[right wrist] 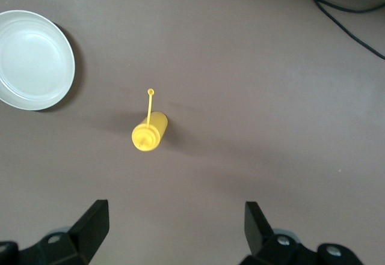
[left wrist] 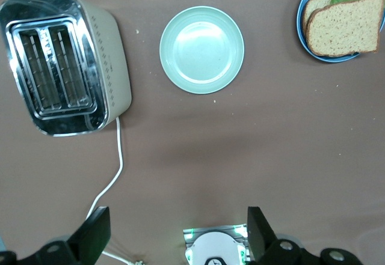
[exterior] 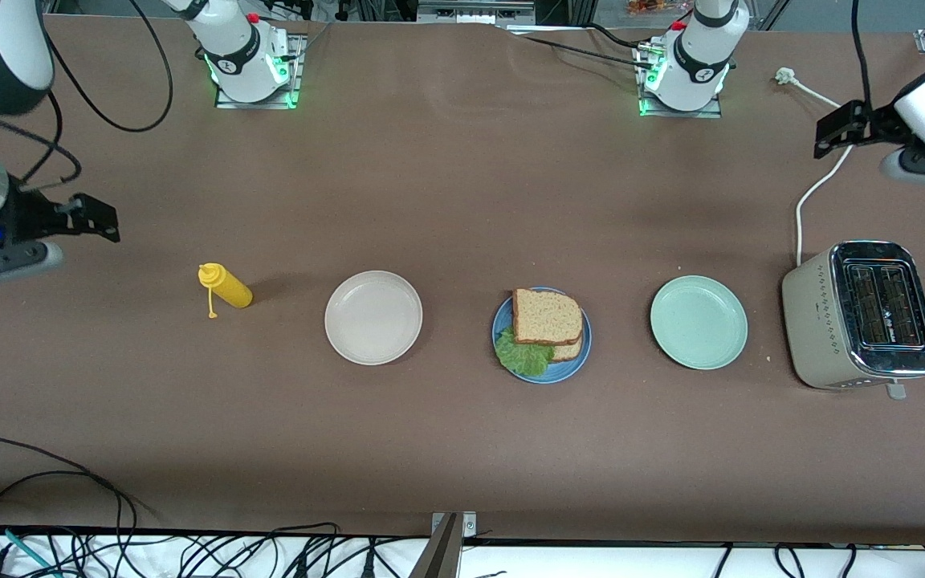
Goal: Make sandwich in blue plate with both arms
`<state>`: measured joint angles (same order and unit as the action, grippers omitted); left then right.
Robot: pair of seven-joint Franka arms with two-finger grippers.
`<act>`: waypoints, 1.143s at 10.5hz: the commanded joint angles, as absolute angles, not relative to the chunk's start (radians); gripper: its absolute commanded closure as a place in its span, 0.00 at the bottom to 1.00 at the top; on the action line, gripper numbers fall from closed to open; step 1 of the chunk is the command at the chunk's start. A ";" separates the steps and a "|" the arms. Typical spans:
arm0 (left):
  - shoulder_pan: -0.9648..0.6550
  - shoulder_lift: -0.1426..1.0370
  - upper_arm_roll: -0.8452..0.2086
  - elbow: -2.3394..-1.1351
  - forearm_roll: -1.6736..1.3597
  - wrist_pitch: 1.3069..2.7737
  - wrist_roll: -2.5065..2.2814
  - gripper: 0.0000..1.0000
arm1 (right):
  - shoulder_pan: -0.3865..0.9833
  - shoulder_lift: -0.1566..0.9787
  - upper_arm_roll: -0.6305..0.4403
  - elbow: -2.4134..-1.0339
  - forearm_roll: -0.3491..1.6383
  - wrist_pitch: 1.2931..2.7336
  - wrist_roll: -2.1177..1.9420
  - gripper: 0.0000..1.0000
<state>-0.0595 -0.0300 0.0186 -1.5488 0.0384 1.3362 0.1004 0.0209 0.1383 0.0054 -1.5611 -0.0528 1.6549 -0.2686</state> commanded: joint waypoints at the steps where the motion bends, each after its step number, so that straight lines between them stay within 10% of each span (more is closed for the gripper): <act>1: -0.055 -0.070 0.012 -1.493 0.072 1.253 0.019 0.00 | -0.041 -0.052 0.052 -1.752 -0.072 1.686 -0.230 0.00; 12: -0.025 -0.074 0.018 -1.563 0.072 1.476 -0.103 0.00 | -0.034 -0.054 0.071 -1.645 -0.071 1.592 -0.080 0.00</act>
<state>-0.0258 -0.0880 0.0247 -1.6040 0.0432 1.4726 -0.0865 -0.0250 -0.0488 0.0533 -1.6639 -0.0682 1.6102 -0.1099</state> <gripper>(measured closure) 0.000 0.000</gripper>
